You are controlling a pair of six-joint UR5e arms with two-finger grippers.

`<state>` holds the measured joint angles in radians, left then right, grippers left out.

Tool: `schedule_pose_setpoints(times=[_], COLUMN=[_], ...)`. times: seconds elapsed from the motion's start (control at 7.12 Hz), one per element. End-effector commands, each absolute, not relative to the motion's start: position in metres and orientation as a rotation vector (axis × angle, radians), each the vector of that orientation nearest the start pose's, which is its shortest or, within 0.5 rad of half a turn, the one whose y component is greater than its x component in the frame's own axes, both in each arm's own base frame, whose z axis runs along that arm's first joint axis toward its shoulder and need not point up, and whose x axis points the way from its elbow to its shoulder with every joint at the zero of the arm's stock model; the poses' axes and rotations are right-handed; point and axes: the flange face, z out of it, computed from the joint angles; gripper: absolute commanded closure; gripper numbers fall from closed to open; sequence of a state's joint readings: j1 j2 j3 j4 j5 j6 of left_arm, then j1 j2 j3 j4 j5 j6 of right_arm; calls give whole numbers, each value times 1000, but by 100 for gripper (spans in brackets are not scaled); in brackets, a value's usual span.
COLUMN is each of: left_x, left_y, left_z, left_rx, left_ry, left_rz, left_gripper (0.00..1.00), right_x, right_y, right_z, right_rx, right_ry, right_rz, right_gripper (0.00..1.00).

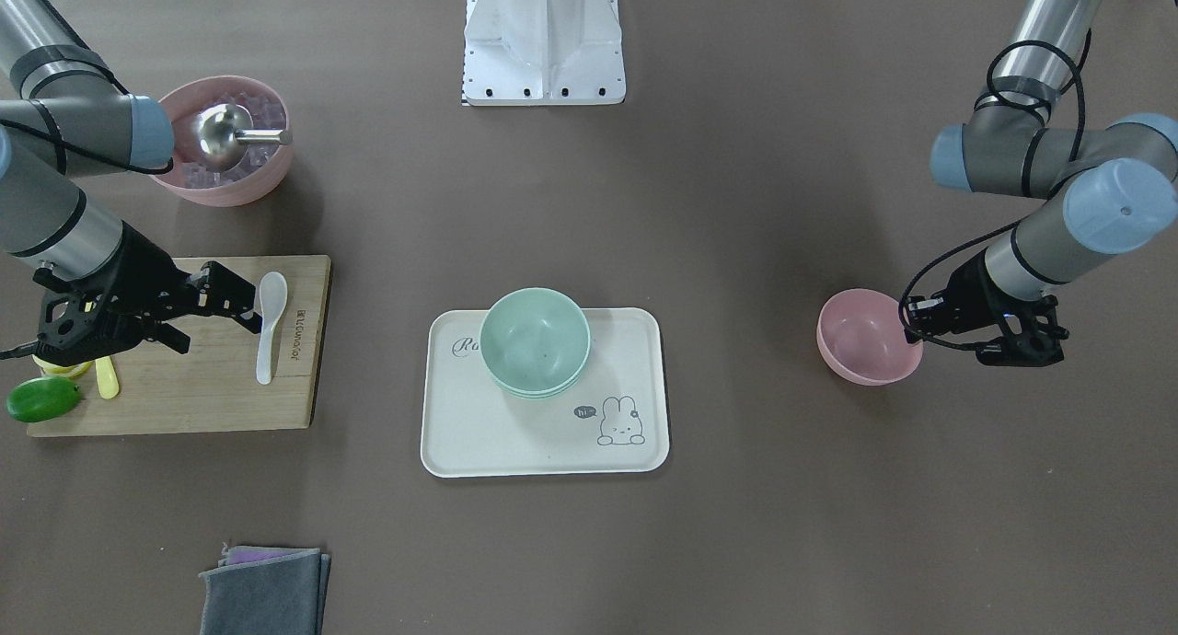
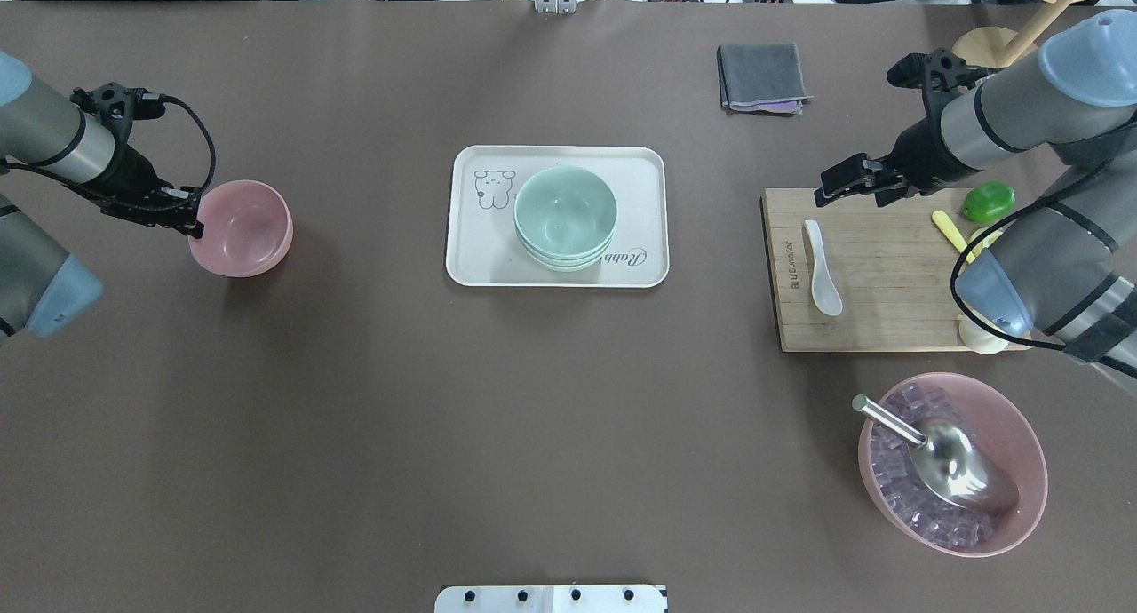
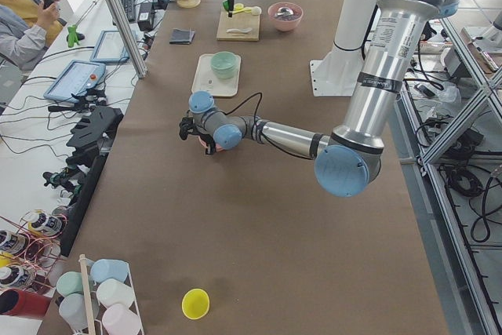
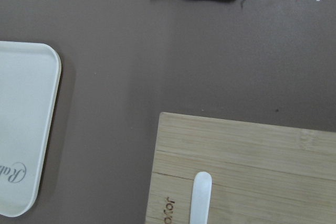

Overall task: Stack pink bowl on green and place spoon
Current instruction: 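Reach left gripper to pink bowl while right gripper reaches toward white spoon, then carry pink bowl onto green bowl with left gripper while right grasps spoon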

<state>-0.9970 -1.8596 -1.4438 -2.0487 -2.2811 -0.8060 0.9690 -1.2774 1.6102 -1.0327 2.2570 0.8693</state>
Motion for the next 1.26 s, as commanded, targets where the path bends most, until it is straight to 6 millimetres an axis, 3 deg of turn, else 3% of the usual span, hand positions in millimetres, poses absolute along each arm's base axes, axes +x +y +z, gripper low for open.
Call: schedule_pose_setpoints(times=[0.0,0.14,0.28,0.42,0.56,0.7,0.84,0.98,1.12], left_x=[299,309,319,328,335,346,378,410,420], left_y=[-580,-592,-605,-614,-618,-618,-610,-597,-595], left_z=[464,414,354,306,272,237,196,176,166], left_rx=[23,-18,-19,-15,-11,7,29,51,55], left_ry=[986,1052,1103,1142,1171,1198,1215,1213,1212], left_rz=[24,-68,-136,-177,-193,-186,-209,-232,-226], left_gripper=[100,100,100,100,100,100,100,100,100], right_x=[-320,-326,-320,-308,-306,-330,-333,-341,-349], right_y=[-540,-537,-534,-516,-508,-498,-495,-492,-489], right_z=[405,417,428,456,464,460,465,461,461], right_rx=[162,160,177,149,143,134,132,133,126], right_ry=[-1017,-951,-912,-887,-884,-882,-874,-878,-878], right_rz=[-86,-59,-36,-28,-34,-66,-69,-82,-94], right_gripper=[1,1,1,1,1,1,9,10,15])
